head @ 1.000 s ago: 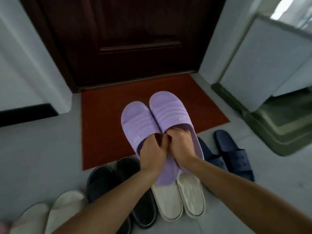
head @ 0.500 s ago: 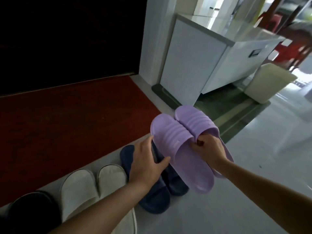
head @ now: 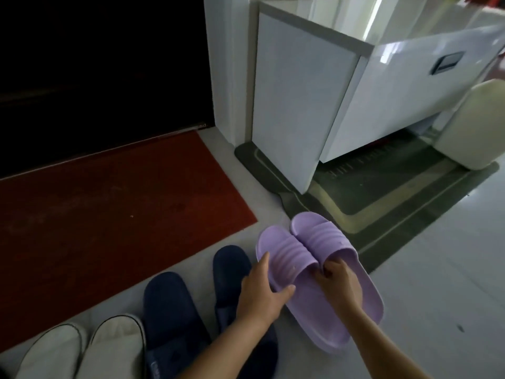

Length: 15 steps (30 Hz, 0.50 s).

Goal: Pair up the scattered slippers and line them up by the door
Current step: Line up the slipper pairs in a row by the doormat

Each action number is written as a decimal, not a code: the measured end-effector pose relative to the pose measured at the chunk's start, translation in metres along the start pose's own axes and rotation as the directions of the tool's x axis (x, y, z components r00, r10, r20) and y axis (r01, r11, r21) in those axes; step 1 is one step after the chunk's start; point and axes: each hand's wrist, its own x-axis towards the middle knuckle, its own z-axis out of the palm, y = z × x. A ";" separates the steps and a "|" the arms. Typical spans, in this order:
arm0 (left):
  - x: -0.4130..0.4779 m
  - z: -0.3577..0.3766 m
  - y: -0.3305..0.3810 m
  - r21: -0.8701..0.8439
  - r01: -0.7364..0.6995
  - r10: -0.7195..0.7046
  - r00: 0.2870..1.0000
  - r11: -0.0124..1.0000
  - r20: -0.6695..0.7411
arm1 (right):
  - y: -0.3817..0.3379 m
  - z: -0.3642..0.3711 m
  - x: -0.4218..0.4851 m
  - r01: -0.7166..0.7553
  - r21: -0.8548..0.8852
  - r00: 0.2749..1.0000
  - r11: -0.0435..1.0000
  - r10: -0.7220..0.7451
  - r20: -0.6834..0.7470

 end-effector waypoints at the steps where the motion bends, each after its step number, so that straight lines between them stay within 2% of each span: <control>1: 0.005 0.002 -0.002 -0.009 0.010 -0.010 1.000 1.000 -0.011 | 0.005 0.008 0.003 -0.010 -0.005 1.000 1.000 0.010 0.005; 8: 0.019 0.011 -0.025 0.028 0.106 -0.103 0.991 0.994 -0.079 | 0.023 0.025 0.031 -0.022 -0.012 1.000 1.000 0.022 0.004; 13: 0.017 0.008 -0.021 0.034 0.063 -0.060 0.994 0.997 -0.091 | 0.013 0.023 0.024 -0.084 0.038 0.996 0.996 0.085 -0.021; 15: 0.010 -0.002 -0.021 0.071 0.039 -0.031 0.993 0.997 -0.115 | 0.008 0.021 0.010 -0.127 0.133 0.985 0.983 0.141 -0.102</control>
